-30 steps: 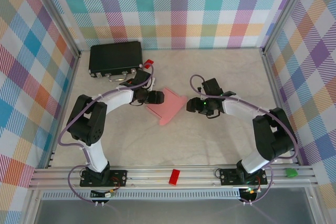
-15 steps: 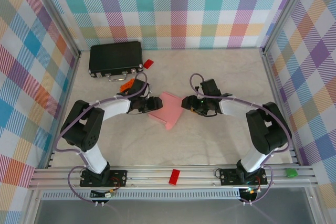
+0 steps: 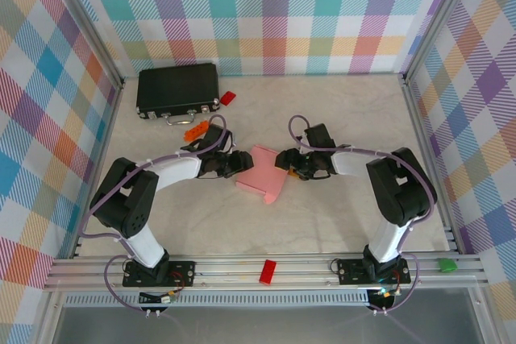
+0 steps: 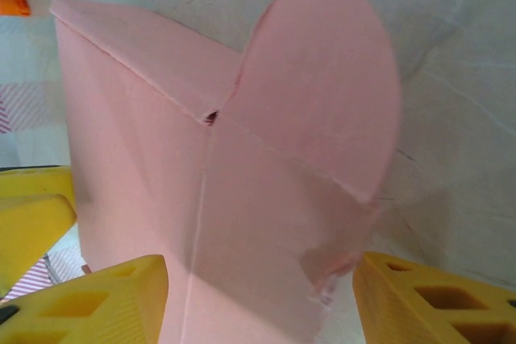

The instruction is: Fold the paper box

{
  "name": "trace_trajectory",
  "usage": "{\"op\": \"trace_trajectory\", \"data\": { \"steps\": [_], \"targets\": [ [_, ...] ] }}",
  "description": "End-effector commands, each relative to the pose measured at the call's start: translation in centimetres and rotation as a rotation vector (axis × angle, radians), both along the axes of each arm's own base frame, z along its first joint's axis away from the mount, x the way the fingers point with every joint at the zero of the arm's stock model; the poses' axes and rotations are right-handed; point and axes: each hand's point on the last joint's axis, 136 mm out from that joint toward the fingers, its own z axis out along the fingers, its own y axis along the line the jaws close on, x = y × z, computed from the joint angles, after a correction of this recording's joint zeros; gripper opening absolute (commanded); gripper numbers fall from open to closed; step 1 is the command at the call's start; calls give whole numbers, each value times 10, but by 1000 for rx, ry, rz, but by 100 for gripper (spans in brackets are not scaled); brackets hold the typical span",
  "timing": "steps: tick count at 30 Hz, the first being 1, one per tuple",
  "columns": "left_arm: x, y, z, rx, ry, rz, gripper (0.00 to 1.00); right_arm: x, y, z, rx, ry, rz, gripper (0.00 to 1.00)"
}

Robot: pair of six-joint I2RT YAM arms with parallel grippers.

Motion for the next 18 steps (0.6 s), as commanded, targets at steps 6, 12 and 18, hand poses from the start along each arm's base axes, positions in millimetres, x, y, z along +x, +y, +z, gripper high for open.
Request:
{"op": "trace_trajectory", "data": {
  "steps": [6,12,18],
  "targets": [
    [-19,-14,4,-38,13,-37,49,18,27,12,85,-31,77,62],
    [-23,1,1,25,4,12,50,28,28,5,32,-27,107,62],
    [-16,8,1,60,-19,28,53,25,15,-2,-26,-24,102,64]
  ]
}}
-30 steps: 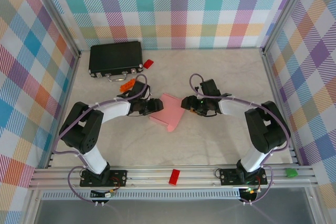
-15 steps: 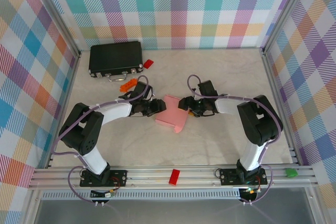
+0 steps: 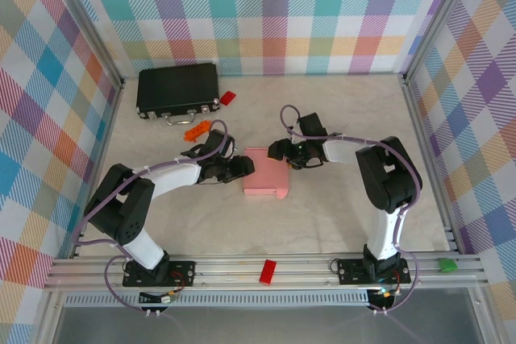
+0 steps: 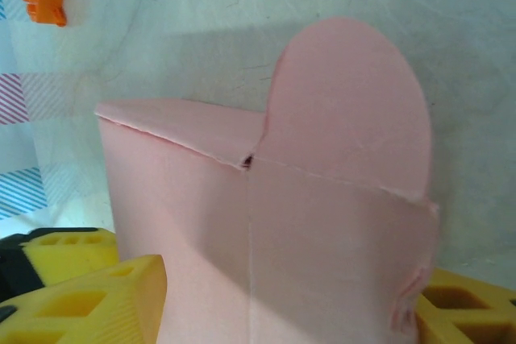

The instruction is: Fold the paper box

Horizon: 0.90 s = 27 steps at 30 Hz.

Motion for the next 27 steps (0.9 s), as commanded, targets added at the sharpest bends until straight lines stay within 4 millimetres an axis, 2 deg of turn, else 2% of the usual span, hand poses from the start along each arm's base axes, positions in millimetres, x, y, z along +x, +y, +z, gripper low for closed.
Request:
{"op": "trace_trajectory", "data": {
  "steps": [1,9,14,20,27],
  "targets": [
    [2,6,2,23,-11,10,53,-8,-9,-5,-38,9,23,64],
    [11,3,1,-7,-17,-13,51,-28,-13,3,22,3,47,64],
    [12,0,0,-14,-18,-28,44,-35,-7,5,94,9,56,60],
    [12,3,-3,-1,-12,-27,37,-35,-7,9,98,-9,55,54],
    [11,3,-6,2,-5,-24,34,-36,-10,13,82,-29,53,51]
  ]
}}
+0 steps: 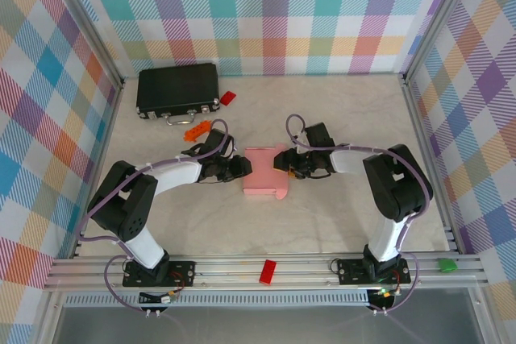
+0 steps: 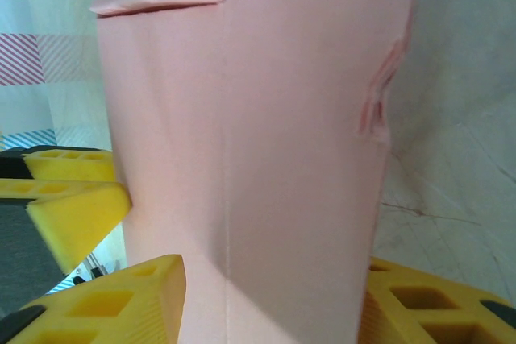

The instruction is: Fold the paper box

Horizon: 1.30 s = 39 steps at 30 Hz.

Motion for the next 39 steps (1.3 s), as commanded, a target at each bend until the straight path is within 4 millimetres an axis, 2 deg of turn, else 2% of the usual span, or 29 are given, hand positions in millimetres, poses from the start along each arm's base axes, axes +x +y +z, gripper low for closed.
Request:
{"op": "trace_trajectory", "data": {
  "steps": [1,22,27,35,39],
  "targets": [
    [5,1,-1,6,-5,-7,33,0,-1,11,20,-35,11,51],
    [0,7,-14,31,15,3,34,2,18,9,142,4,52,48],
    [-2,12,-20,46,22,13,35,3,25,17,207,-2,71,48],
    [-2,10,-19,16,-7,5,48,5,33,32,248,-26,92,48],
    [-1,11,-20,20,-12,6,48,6,38,41,259,-44,104,47]
  ]
}}
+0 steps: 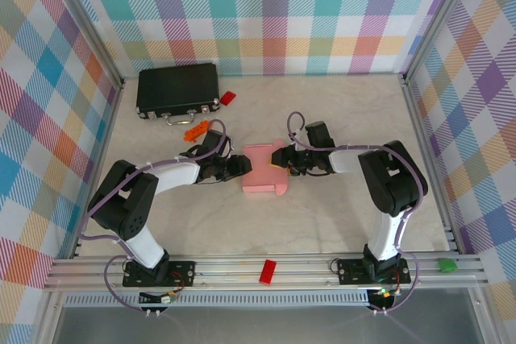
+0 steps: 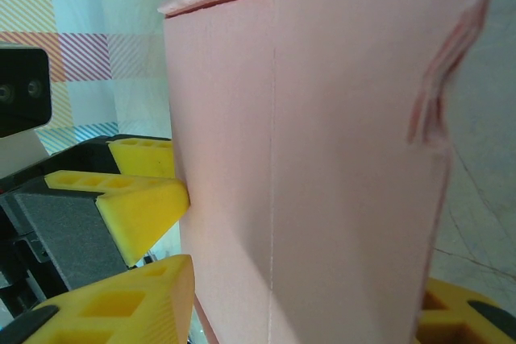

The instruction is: Fold the paper box

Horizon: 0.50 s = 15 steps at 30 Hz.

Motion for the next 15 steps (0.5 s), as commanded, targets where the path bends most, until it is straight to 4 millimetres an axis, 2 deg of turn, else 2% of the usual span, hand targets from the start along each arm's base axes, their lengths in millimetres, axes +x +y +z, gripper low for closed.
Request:
{"op": "trace_trajectory", "data": {
  "steps": [1,5,15],
  "targets": [
    [-8,8,-16,40,23,-7,48,0,21,34,101,-68,71,47],
    [-9,11,-18,51,22,4,47,3,25,47,111,-98,71,46],
    [-11,24,-20,77,6,44,29,7,37,66,113,-139,91,46]
  ]
}}
